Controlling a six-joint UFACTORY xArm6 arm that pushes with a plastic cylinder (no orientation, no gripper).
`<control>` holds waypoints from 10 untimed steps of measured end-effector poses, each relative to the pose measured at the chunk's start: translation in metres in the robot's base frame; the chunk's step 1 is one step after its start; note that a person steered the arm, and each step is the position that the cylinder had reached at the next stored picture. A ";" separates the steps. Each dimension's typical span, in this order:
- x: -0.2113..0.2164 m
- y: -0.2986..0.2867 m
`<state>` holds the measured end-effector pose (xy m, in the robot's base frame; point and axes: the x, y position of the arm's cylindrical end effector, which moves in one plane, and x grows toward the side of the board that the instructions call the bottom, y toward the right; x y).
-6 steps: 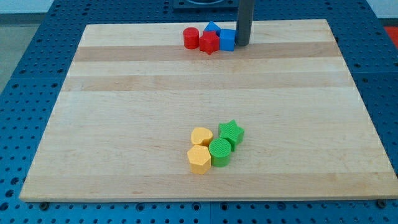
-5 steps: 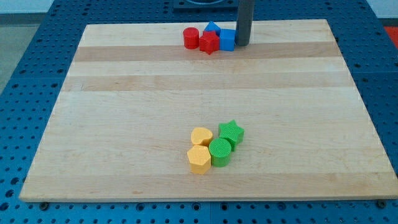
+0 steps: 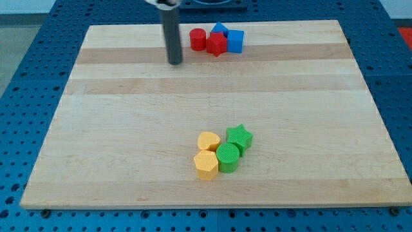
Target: Slide the red circle and the red star slightly right and down
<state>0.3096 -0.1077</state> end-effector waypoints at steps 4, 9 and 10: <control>-0.093 -0.014; -0.048 0.078; -0.037 0.101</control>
